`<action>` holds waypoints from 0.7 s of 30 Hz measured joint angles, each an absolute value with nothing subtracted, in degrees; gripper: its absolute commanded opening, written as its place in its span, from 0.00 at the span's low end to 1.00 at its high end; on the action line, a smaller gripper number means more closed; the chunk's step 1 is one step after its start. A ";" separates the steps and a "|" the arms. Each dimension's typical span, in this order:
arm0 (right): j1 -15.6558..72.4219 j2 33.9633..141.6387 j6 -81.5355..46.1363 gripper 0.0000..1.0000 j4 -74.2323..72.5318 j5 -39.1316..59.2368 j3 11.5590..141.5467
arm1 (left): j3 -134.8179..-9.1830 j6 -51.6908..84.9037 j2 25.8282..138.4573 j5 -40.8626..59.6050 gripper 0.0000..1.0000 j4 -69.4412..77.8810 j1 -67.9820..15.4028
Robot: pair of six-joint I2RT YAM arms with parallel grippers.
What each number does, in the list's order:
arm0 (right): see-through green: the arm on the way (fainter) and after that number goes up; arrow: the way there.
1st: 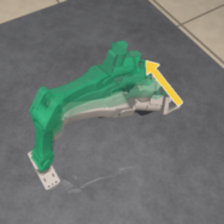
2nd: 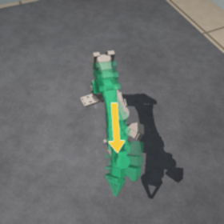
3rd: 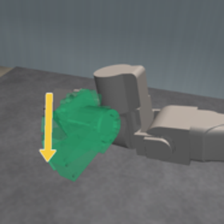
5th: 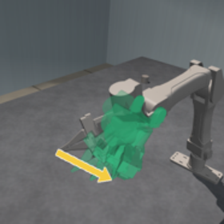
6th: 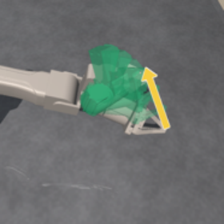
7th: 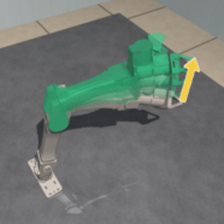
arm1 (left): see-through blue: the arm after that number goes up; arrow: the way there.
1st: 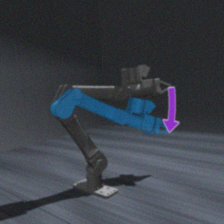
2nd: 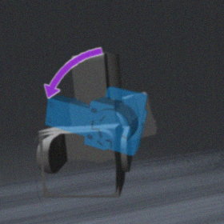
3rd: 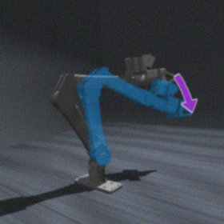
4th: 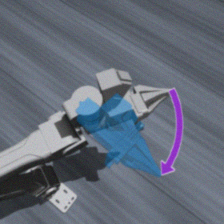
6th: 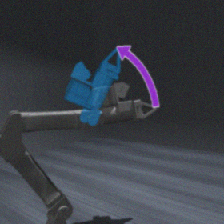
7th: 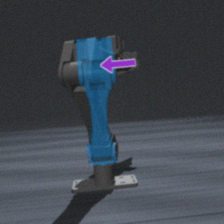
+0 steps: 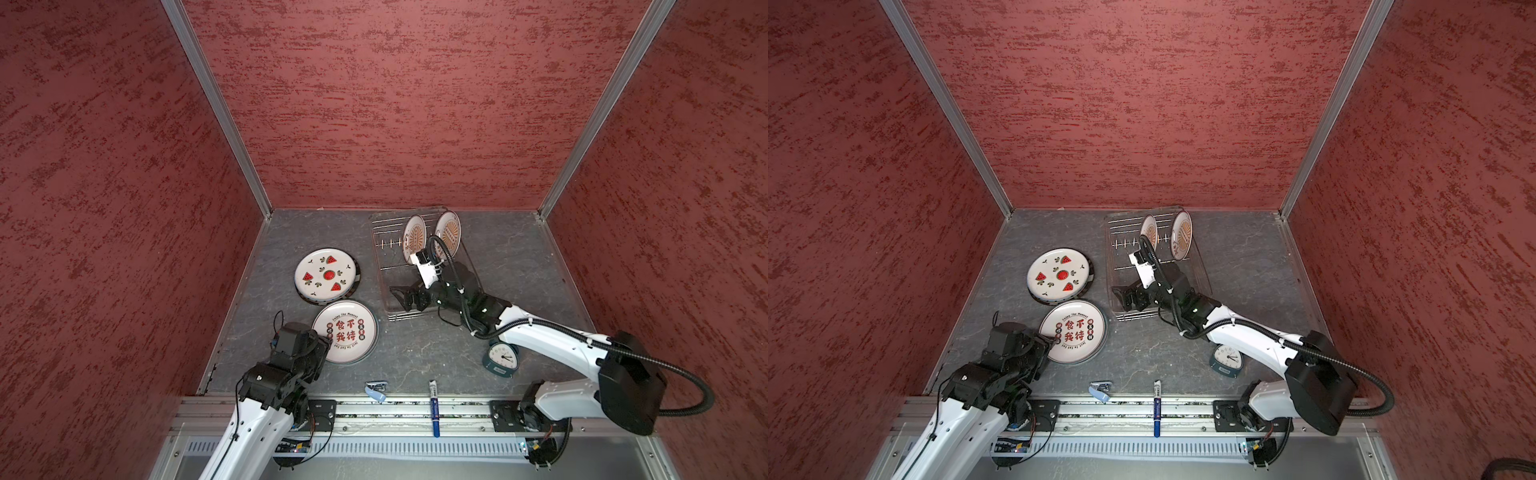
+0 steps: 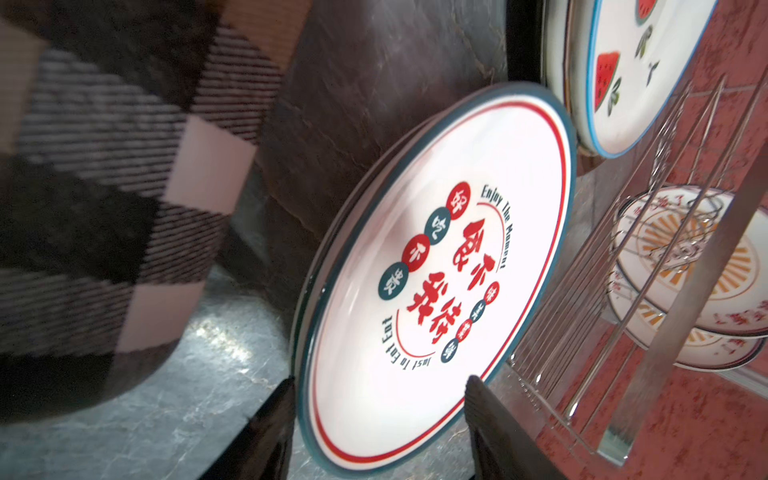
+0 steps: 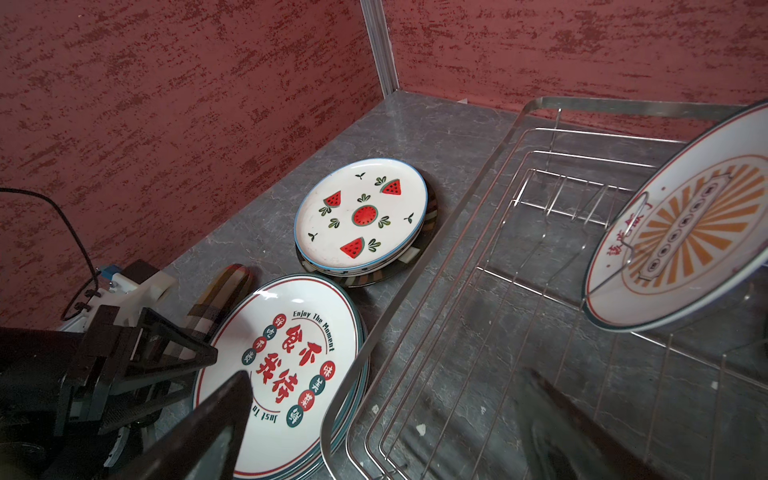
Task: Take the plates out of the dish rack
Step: 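Lower the red-text plate onto the red-text stack with the left gripper, then open and raise the left gripper while right gripper moves to the rack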
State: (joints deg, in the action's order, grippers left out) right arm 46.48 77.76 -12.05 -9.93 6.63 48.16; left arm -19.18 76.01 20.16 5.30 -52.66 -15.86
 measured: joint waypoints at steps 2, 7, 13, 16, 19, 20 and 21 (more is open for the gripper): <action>46.52 77.76 -12.05 0.99 -9.96 6.37 48.16 | -19.18 75.99 20.18 3.90 0.67 -52.69 -16.08; 46.52 77.76 -12.05 0.99 -10.02 5.89 48.16 | -19.53 75.59 20.93 1.37 0.67 -52.84 -16.38; 46.57 77.76 -13.39 0.99 -11.05 2.50 48.14 | -22.52 75.05 21.28 -2.79 0.73 -52.34 -16.47; 46.54 77.76 -14.63 0.99 -11.64 -1.28 48.14 | -22.55 74.43 21.39 -3.51 0.83 -50.76 -16.47; 46.00 77.76 -15.75 0.99 -12.16 -4.91 48.14 | -22.57 72.99 22.09 -4.54 0.96 -47.46 -16.99; 45.71 77.76 -16.05 0.99 -12.29 -5.93 48.14 | -22.55 72.42 22.37 -4.75 1.00 -45.63 -17.52; 45.47 77.76 -16.14 0.99 -12.40 -6.55 48.14 | -22.50 72.07 22.61 -5.06 0.99 -43.83 -18.17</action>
